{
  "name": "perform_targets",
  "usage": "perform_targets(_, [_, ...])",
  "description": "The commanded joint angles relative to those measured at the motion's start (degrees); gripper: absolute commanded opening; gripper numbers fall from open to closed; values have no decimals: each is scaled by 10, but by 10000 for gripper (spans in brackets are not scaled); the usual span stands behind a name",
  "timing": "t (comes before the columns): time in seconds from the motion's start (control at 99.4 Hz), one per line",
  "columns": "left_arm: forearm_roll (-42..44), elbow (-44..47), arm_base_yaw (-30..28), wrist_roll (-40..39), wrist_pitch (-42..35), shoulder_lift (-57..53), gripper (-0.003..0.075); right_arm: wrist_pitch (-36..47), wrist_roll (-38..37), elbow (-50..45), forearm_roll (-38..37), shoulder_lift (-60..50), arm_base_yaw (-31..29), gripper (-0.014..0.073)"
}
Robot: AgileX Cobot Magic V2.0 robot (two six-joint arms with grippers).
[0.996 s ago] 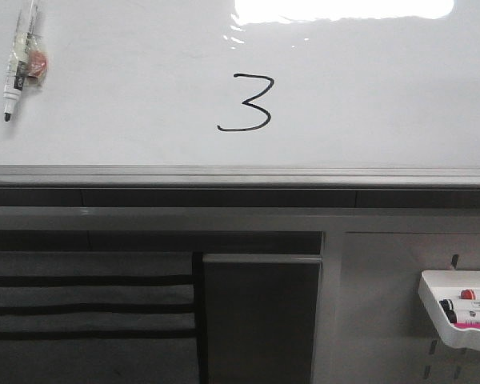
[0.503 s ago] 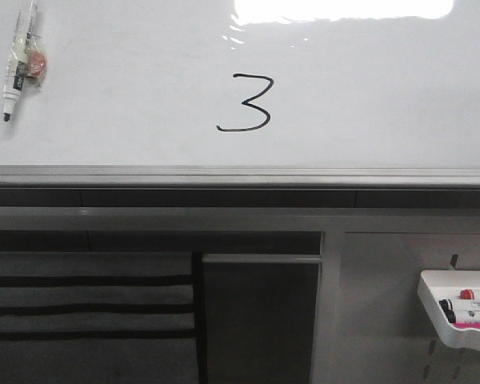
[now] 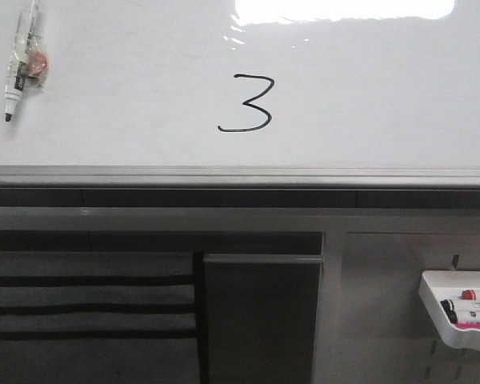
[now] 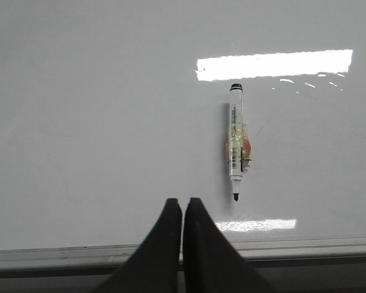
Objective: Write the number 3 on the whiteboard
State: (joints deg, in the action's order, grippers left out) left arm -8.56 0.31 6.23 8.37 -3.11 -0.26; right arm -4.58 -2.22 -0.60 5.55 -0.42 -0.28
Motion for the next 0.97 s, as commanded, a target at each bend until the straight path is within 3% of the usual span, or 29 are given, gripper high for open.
perform_targets(0.0, [-4,4,4,-8,-46,-16,-20,52,-1,-14,2,-10,10,-69])
perform_targets(0.151, [-4,4,4,-8,-46,-16,-20,53,-1,-14,2,-10,28,-69])
perform_targets(0.362, [-4,4,4,-8,-46,-16,-20,55,-1,-14,2,-10,-8,-69])
perform_targets(0.956, [-4,4,4,-8,-46,-16,-20,55,-1,-14,2,-10,-9,-69])
